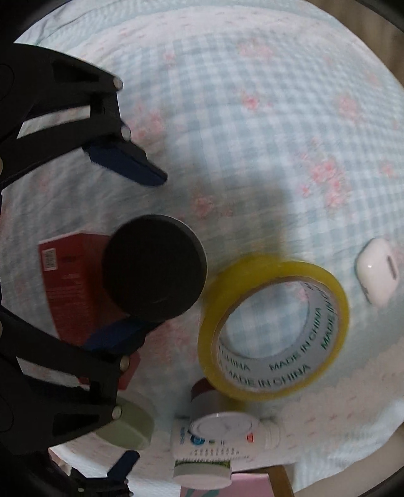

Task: Organize rigid objects
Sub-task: 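Grasp the pale green jar with the right tool while the left grasps the black jar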

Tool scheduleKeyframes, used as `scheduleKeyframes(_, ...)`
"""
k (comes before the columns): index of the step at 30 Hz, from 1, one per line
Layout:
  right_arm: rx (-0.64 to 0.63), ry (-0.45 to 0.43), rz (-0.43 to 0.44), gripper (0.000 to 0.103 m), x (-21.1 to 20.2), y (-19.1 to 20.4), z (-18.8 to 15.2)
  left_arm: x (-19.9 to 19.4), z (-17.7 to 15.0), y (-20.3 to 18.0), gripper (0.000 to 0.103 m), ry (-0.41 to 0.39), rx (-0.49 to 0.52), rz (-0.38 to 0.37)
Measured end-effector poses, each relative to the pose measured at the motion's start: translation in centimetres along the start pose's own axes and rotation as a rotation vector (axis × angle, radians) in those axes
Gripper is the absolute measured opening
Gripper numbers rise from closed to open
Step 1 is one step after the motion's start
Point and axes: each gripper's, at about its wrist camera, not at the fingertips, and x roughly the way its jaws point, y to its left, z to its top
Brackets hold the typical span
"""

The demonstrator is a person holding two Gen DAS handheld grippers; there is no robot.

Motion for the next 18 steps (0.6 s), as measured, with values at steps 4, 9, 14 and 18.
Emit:
scheduleKeyframes(4, -0.015, 0.034, 0.001, 0.083, 1.3, -0.1, 0.3, 0.6, -0.1, -0.8, 0.054, -0.018, 0.007, -0.029)
scheduleKeyframes(9, -0.017, 0.066, 0.033, 0.065, 1.9, -0.7, 0.5, 1.0, -0.1, -2.0, 0.054, -0.019, 0.013, -0.006)
scheduleKeyframes(14, -0.015, 0.059, 0.028, 0.065, 1.4, -1.3, 0.4, -0.5, 0.0, -1.4, 0.054, -0.033, 0.017, 0.006)
scheduleKeyframes(18, 0.008, 0.039, 0.026, 0.065, -0.1, -1.8, -0.2, -2.8, -0.1, -0.8, 0.054, -0.063, 0.012, 0.001)
